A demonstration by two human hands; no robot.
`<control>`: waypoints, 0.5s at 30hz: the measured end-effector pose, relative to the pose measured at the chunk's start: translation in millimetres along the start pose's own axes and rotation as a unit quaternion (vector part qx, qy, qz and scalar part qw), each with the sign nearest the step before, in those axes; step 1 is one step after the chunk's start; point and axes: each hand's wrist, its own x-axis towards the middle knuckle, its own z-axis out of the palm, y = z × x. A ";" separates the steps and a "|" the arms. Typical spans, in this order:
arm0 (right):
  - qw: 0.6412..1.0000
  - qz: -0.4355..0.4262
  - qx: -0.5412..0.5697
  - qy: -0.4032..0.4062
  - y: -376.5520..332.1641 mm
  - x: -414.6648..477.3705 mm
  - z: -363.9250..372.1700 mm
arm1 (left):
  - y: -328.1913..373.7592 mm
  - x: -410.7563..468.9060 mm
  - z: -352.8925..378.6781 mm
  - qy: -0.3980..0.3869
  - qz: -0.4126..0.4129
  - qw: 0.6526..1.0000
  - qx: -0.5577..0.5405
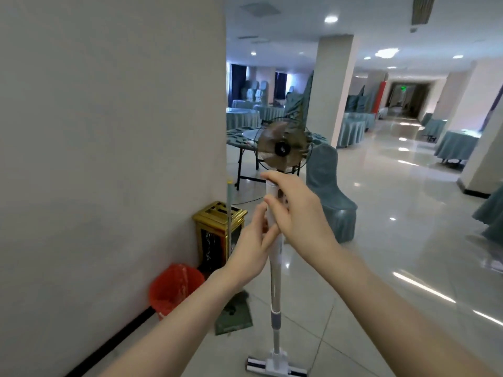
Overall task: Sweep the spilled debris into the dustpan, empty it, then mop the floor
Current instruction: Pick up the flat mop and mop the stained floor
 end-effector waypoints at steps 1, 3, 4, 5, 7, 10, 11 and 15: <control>1.000 -0.008 0.013 0.002 -1.5 8.0 1.2 | 2.3 2.9 -6.0 0.009 -0.006 1.000 0.006; 0.999 -0.024 0.039 0.000 -5.4 22.3 4.6 | 7.2 7.0 -18.1 0.032 0.001 0.999 0.022; 0.998 -0.034 0.049 -0.001 -7.9 28.9 7.3 | 7.9 8.1 -24.6 0.043 0.004 0.999 0.033; 0.997 -0.046 0.057 0.001 -11.1 34.7 10.9 | 10.3 7.4 -31.2 0.052 0.006 0.997 0.047; 0.995 -0.065 0.076 0.006 -20.4 45.2 20.3 | 13.8 3.7 -47.7 0.071 0.006 0.995 0.067; 0.990 -0.082 0.112 0.001 -41.6 57.3 37.9 | 20.1 -8.1 -76.6 0.093 -0.005 0.992 0.083; 0.988 -0.086 0.125 -0.005 -50.0 61.1 44.1 | 21.7 -12.7 -87.2 0.102 -0.011 0.991 0.085; 0.978 -0.107 0.178 -0.035 -85.9 72.2 70.5 | 27.7 -36.3 -129.0 0.144 -0.031 0.985 0.088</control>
